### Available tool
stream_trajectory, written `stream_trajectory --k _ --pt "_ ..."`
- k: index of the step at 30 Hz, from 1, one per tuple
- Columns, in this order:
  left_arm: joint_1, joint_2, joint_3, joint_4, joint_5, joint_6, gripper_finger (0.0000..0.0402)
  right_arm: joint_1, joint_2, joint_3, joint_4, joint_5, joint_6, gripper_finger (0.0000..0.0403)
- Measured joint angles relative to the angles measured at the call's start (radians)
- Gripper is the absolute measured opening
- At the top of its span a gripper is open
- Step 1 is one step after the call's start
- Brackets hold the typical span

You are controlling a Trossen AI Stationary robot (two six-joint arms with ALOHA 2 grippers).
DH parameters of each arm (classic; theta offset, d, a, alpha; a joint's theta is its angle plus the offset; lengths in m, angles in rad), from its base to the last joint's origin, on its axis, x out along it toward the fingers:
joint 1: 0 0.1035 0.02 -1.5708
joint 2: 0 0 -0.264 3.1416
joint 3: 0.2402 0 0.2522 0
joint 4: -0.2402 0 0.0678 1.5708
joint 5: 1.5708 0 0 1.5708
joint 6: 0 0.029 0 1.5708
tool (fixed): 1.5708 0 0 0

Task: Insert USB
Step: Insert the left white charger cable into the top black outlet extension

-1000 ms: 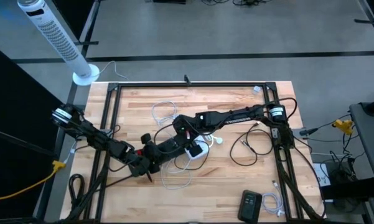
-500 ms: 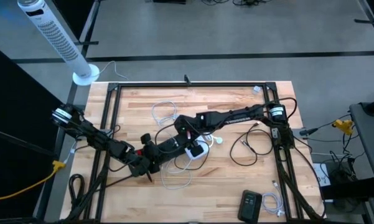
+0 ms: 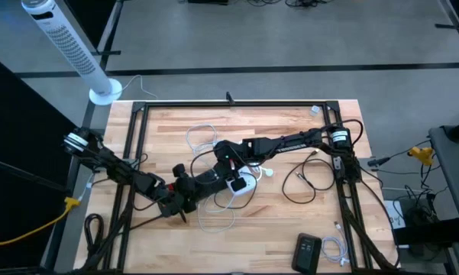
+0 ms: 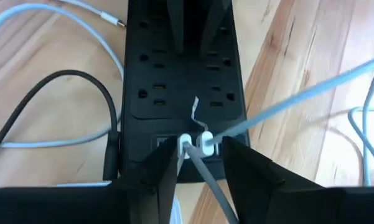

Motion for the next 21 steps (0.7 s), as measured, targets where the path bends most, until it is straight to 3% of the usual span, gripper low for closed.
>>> stream_trajectory --k 12,21 --pt "0.0 0.0 0.0 0.006 0.008 0.005 0.0063 -0.002 0.04 -0.017 0.026 -0.005 0.023 0.0026" --pt "0.0 0.0 0.0 0.006 0.01 0.009 0.0063 -0.003 0.053 -0.016 0.046 -0.004 0.035 0.0014"
